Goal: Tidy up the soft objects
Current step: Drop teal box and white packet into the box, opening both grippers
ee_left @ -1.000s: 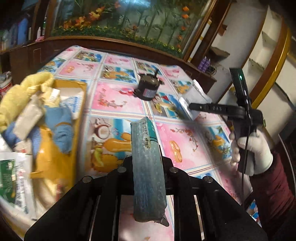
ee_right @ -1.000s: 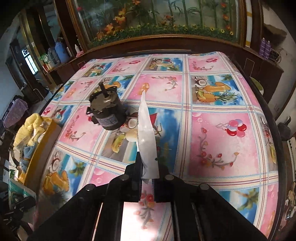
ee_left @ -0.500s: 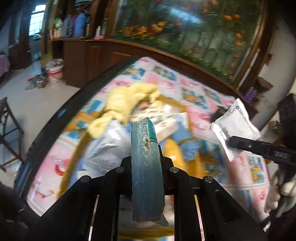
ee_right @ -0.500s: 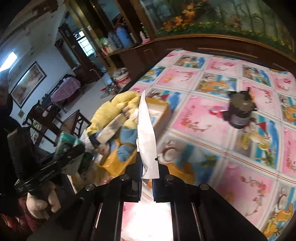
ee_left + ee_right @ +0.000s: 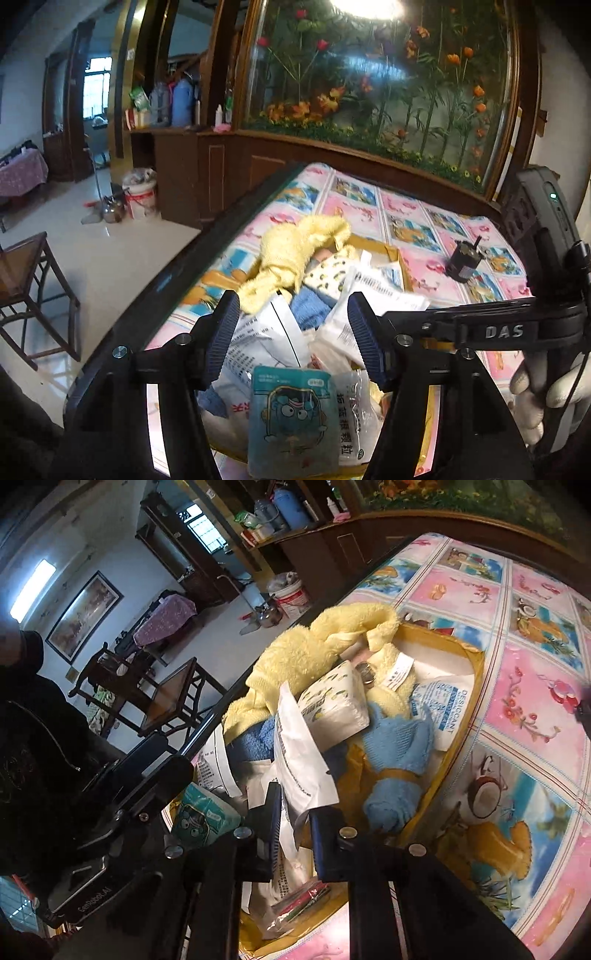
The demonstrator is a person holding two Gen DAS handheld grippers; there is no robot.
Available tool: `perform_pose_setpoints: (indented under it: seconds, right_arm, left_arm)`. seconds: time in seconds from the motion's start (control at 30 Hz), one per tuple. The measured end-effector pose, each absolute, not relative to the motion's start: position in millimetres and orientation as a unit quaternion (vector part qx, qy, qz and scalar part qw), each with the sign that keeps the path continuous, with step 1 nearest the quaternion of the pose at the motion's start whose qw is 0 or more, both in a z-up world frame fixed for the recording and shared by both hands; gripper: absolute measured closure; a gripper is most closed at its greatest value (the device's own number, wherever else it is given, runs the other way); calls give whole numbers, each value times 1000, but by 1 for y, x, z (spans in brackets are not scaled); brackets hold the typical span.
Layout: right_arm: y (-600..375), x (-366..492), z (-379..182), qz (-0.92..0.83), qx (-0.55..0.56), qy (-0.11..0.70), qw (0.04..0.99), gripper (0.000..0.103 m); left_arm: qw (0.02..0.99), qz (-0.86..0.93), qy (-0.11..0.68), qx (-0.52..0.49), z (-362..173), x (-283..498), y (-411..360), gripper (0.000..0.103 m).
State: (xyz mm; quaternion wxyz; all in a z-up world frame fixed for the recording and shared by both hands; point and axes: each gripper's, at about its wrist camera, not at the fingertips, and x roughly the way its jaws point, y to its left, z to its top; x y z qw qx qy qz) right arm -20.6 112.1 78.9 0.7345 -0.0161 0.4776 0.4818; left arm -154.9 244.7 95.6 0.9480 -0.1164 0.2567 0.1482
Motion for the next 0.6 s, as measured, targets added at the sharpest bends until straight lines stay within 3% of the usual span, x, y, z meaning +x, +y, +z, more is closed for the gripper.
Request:
perform_pose_setpoints:
  seconds: [0.03,0.1,0.17,0.23,0.33,0.47,0.6]
  right_arm:
    - [107,-21,84,485,-15,470,737,88]
    - [100,-22,87,489,-12,465,738,78]
    - [93,-26,89,486,-3,457,745,75]
    - [84,-32,92,487,3,442,753,75]
    - [71,-50,98,483,5,405,776,74]
    - [57,-77,99,457,-2,358,815,47]
    - [43,-95,96,428,-12,328,842,40]
  left_arm:
    - [949,155,248,-114,98,-157,243,41]
    - [952,179,226,-104,106,-164,239,41]
    - [949,218,208,-89,116,-172,232,36]
    - [950,235,188,-79,127,-181,226,15]
    - [965,186,157,-99,141,-194,222,2]
    - [961,186,153,-136,143,-199,221,2]
    - [948,245,175,-105,143,-192,206,2]
